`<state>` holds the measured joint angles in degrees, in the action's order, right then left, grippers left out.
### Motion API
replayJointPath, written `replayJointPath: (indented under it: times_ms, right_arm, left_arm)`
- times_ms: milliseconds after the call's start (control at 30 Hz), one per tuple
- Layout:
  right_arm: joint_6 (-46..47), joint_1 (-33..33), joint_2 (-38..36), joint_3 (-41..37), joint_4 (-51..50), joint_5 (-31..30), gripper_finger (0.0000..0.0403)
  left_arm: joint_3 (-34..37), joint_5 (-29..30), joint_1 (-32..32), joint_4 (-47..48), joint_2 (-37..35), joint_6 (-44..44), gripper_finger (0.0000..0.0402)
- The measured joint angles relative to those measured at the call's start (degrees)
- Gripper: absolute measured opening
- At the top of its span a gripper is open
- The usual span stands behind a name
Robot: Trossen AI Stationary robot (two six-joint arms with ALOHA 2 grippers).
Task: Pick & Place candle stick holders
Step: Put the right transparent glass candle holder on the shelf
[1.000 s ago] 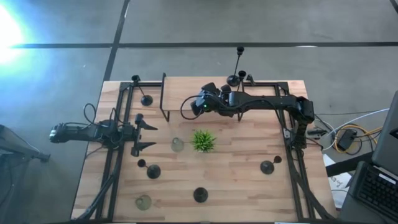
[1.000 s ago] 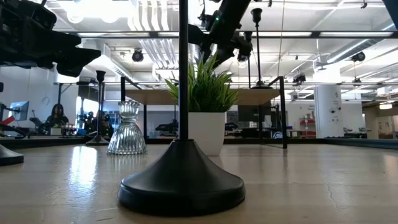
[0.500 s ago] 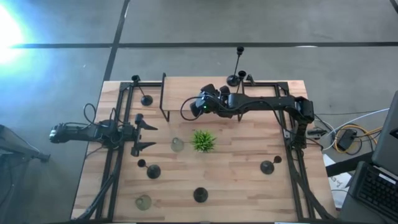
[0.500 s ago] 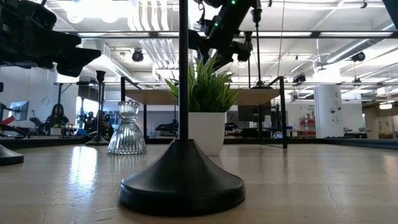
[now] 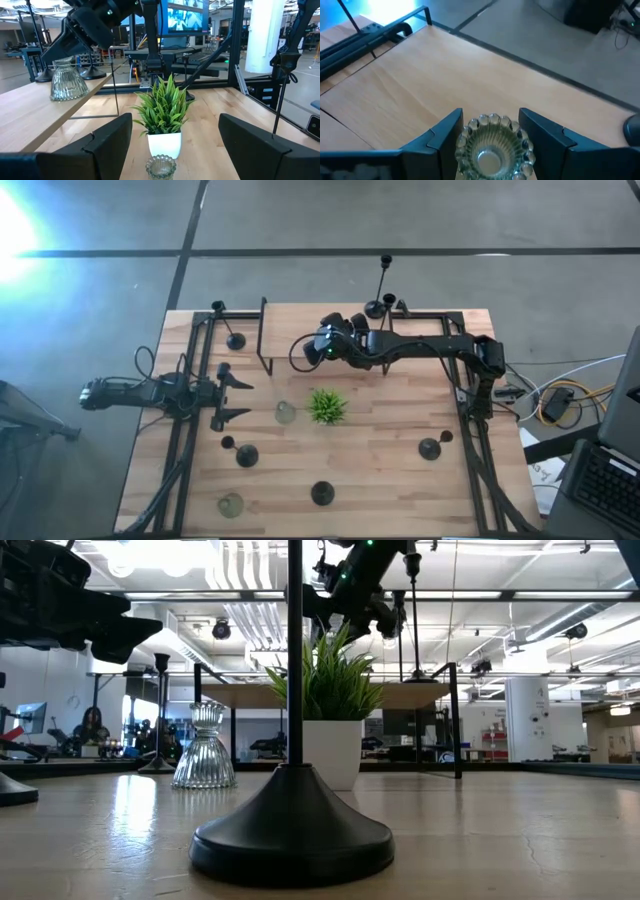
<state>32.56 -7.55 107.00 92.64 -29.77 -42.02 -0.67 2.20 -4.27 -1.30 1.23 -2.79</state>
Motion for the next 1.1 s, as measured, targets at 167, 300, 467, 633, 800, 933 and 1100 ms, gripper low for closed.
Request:
replayJointPath:
  times_ms: [167,300,467,633,800,933,1100]
  right_arm:
    - [-1.87,0.07,-0.23,0.0,0.61,-0.35,0.0187]
    - [-5.33,0.87,-0.4,0.84,2.58,-2.97,0.0183]
    - [-9.53,1.86,-0.46,2.19,3.17,-6.06,0.0173]
    - [-12.83,3.17,-0.52,3.03,6.05,-6.21,0.0163]
    - [-15.62,8.3,-1.83,4.48,5.16,-5.97,0.0142]
    - [-13.33,17.33,-5.0,3.48,-1.86,-6.66,0.0107]
    - [-5.7,27.34,-5.46,-3.68,-5.91,-16.79,0.0041]
  left_arm:
    - [0.0,0.0,0.01,-0.02,0.0,0.02,0.03]
    - [0.0,0.0,0.02,0.0,0.0,0.01,0.03]
    - [0.0,0.0,0.01,-0.01,0.0,0.02,0.03]
    - [0.0,0.0,0.01,0.0,0.0,0.01,0.03]
    - [0.0,0.0,0.02,0.0,0.0,0.0,0.03]
    - [0.0,0.0,0.02,0.0,0.0,0.02,0.03]
    - [0.0,0.0,0.02,0.0,0.0,0.01,0.03]
